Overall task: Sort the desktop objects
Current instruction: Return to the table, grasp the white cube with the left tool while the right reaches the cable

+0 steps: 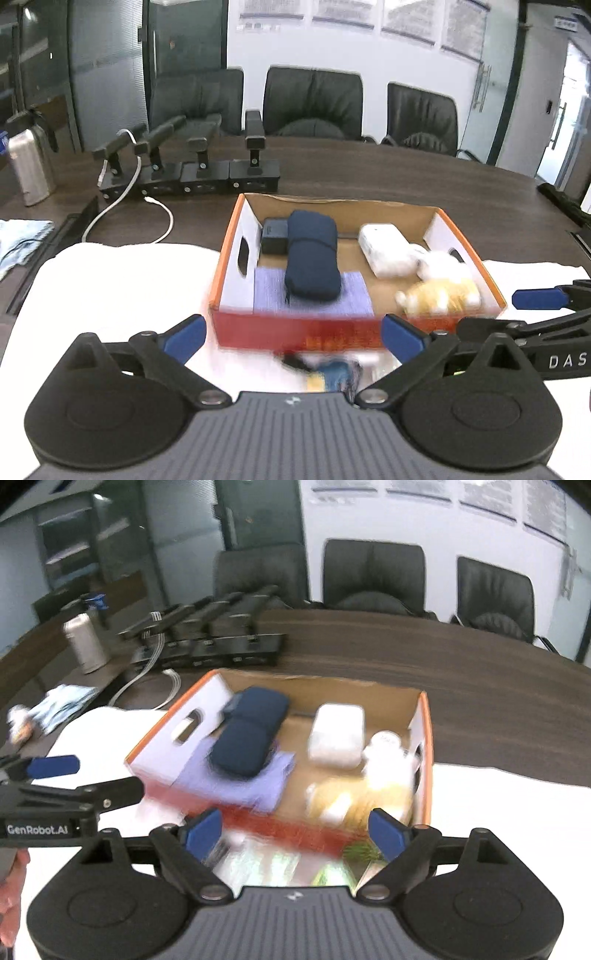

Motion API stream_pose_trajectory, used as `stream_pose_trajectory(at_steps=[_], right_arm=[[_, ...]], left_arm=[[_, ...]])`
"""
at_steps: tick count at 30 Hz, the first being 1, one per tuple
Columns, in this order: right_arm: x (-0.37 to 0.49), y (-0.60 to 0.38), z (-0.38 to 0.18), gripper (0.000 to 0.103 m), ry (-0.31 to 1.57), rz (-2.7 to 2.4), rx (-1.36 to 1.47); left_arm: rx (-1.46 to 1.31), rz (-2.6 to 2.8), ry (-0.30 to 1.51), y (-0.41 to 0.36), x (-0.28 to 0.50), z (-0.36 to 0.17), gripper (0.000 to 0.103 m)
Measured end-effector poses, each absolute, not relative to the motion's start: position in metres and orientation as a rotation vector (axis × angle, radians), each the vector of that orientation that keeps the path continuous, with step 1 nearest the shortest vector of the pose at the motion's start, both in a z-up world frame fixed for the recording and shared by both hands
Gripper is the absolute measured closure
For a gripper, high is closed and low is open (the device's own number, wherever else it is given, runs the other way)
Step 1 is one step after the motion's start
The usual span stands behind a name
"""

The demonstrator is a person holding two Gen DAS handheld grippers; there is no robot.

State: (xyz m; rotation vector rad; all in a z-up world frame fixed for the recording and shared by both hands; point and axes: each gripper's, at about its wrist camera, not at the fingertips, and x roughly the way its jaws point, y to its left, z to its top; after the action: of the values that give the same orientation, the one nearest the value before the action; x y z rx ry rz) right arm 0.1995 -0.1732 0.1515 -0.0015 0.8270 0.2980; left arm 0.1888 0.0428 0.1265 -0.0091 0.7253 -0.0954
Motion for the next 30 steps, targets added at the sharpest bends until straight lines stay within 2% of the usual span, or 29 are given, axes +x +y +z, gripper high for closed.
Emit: stream_pose_trajectory(at_steps=[9, 16, 20, 24, 28, 30], right_arm=[[0.044, -0.195, 0.112, 0.015, 0.67, 0.337, 0.022], [-0.042, -0.222, 0.061, 0.013, 0.601, 0.239, 0.045], [-0.055, -0.257, 0.042, 0.015, 0.621, 0.197, 0.189], [-0.035, -0.27, 0.041, 0.016, 0.629, 0.134, 0.147], [-0.001, -0.273, 0.045, 0.02, 0.616, 0.112, 0.123], [0.016, -0.273, 0.045, 0.028, 0.631, 0.131, 0.128]], left_arm=[[0.01, -0.11, 0.518, 0.026, 0.034, 0.084, 0.0], [0.05, -0.168, 0.551, -0.001, -0.034, 0.033, 0.0], [0.028, -0.265, 0.58, -0.011, -0.025, 0.031, 0.0], [0.039, -0.269, 0.566, -0.032, 0.014, 0.032, 0.0], [-0.014, -0.282, 0.64, -0.048, 0.057, 0.02, 0.0], [-0.019, -0.3, 0.669, -0.055, 0.073, 0.013, 0.004]])
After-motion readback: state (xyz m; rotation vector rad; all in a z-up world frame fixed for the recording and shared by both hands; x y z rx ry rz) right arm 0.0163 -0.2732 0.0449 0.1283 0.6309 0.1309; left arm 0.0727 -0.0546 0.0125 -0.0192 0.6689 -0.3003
